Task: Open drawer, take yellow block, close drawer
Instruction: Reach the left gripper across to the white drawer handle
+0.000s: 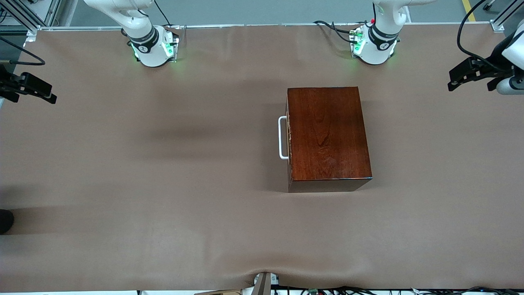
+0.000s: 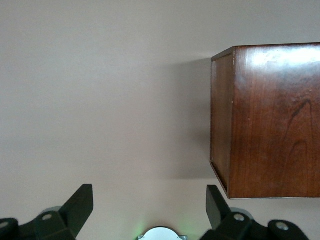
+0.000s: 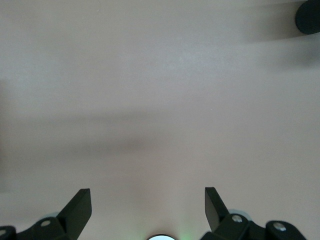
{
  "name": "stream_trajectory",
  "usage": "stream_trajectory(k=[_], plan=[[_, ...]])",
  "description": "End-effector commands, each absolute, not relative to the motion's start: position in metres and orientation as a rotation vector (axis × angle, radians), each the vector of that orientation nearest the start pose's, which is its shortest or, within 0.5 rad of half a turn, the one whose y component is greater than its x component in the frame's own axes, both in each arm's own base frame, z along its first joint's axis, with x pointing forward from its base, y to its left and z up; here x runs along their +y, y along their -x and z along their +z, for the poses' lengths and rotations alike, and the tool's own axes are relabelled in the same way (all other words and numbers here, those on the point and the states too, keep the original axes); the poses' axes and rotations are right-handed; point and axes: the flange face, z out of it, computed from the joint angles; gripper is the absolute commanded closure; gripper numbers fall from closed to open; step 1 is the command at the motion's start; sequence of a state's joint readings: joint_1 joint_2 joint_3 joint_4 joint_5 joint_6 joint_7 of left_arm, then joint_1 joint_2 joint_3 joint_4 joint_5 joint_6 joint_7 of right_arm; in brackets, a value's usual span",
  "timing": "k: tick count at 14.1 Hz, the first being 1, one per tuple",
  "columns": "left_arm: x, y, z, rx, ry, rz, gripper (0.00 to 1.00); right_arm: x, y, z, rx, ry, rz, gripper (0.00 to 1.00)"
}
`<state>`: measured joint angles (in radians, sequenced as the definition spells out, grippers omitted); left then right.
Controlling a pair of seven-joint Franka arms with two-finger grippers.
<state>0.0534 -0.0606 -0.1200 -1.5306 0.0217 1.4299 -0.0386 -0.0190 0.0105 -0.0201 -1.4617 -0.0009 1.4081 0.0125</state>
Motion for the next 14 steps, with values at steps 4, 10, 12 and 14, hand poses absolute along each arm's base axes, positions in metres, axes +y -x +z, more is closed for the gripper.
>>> stream_trajectory(k=[4,10,12,14], plan=[[-0.032,-0.522,0.67,0.039,3.085,0.046,0.0,-0.025,-0.535,0.657,0.079,3.124,0.098,0.0],[-0.091,-0.543,0.657,0.128,3.101,0.063,0.0,-0.025,-0.535,0.657,0.076,3.124,0.098,0.0],[-0.144,-0.555,0.643,0.057,3.121,0.075,0.0,-0.025,-0.535,0.658,0.076,3.124,0.093,0.0],[-0.204,-0.569,0.622,-0.099,3.138,0.107,0.0,-0.025,-0.535,0.658,0.079,3.124,0.095,0.0]])
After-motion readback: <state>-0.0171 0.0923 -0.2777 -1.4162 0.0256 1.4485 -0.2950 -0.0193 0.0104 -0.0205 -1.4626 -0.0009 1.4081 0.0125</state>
